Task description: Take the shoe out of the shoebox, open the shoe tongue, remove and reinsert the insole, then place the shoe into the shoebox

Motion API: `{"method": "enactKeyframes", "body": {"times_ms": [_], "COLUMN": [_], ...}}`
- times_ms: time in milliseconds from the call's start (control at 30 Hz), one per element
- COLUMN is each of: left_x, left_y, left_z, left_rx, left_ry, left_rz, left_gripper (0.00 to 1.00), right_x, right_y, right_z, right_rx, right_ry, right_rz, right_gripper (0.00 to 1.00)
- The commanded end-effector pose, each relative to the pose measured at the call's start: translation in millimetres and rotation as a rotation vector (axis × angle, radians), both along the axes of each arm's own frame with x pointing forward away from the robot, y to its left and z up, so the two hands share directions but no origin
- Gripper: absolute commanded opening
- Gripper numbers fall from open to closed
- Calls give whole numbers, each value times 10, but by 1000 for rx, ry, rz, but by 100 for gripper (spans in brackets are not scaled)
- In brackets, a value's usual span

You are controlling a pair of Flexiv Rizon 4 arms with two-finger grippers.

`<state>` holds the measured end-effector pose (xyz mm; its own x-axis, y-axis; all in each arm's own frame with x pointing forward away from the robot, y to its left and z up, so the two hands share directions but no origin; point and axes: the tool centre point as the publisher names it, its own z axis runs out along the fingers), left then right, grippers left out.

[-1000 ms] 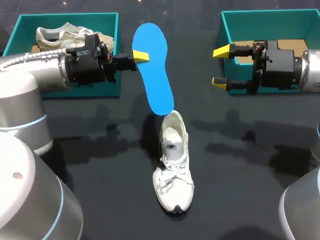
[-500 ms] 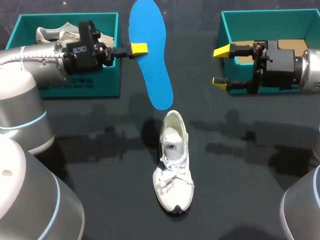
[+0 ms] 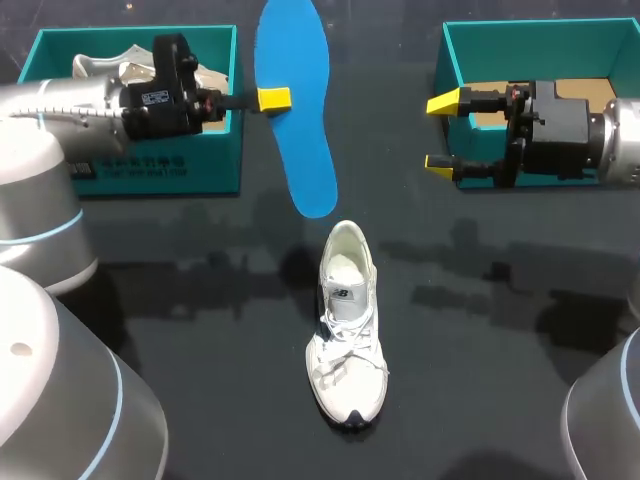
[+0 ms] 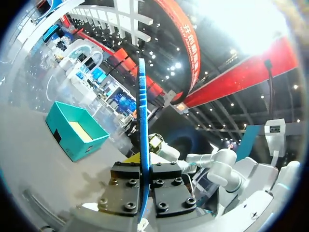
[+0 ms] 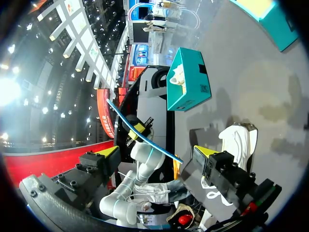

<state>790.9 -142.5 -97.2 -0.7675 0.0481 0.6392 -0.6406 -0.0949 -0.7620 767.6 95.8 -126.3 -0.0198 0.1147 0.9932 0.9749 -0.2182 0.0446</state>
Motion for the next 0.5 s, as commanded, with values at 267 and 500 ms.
{"method": "enactKeyframes", "body": {"times_ms": [267, 500], "left_x": [-54, -106], "left_y": [67, 66], "left_z": [101, 120], "left_rx": [-67, -105], "left_ry": [-479, -722], "left_rz": [88, 115], "left_gripper": [0, 0], "right_x": [7, 7], "right_y": [18, 18], "right_z": [3, 3], "right_rx": [-3, -3], "right_ry": [1, 1], "right_rz": [-1, -1], "right_gripper": [100, 100]}}
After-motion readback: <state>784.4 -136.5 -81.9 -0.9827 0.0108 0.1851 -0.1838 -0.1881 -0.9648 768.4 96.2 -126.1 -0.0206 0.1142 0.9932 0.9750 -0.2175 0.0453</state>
